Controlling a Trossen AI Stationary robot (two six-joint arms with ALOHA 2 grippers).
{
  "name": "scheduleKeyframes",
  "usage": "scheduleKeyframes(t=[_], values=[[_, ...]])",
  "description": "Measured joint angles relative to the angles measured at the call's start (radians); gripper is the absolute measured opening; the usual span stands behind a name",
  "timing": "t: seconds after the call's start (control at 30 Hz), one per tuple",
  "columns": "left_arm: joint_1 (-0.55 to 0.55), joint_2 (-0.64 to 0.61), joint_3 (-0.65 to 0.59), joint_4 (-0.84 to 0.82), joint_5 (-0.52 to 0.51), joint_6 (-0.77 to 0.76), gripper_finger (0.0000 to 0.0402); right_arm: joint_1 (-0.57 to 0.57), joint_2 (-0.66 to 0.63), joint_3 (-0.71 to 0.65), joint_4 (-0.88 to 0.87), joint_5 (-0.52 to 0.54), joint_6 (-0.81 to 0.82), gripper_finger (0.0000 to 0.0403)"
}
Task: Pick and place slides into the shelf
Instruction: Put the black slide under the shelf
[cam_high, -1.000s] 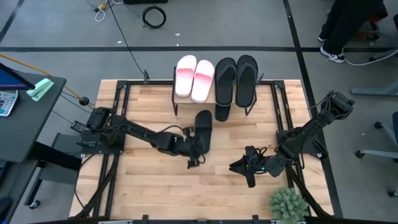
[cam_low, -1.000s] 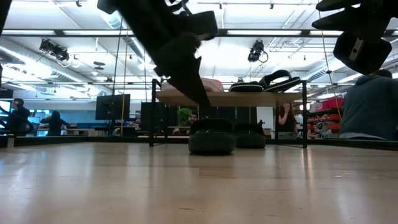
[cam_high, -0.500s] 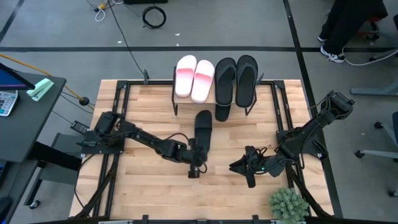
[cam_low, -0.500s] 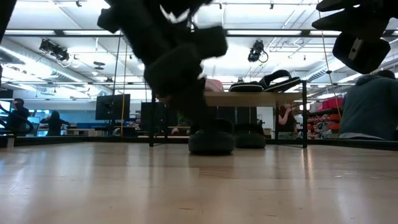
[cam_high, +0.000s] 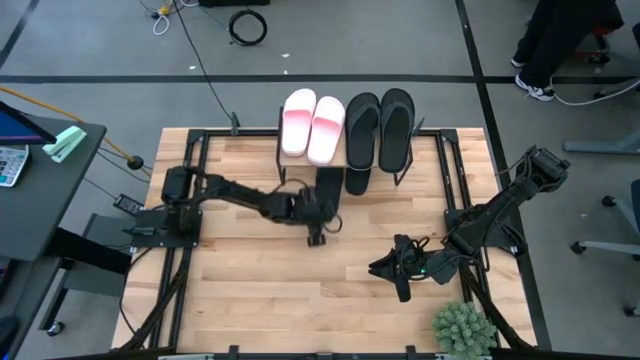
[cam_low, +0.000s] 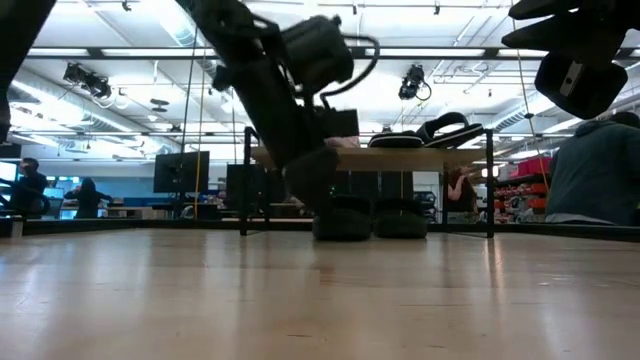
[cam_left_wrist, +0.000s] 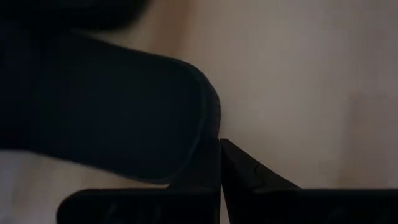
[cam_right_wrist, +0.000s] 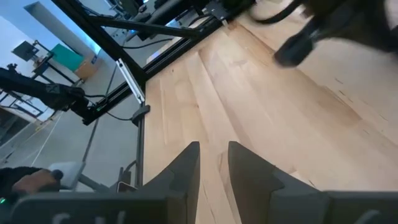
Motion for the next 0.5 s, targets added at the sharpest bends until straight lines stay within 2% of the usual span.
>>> scheduleKeyframes(t=[0.27,0.5], values=[[0.131,0.0,0.0,0.001,0.0,0.012,0.0008,0.0,0.0,0.0,-0.005,0.0,0.0,0.009],[0.125,0.0,0.0,0.06,0.025,0.017,0.001,0.0,0.0,0.0,-0.005,0.004,-0.003,0.009]])
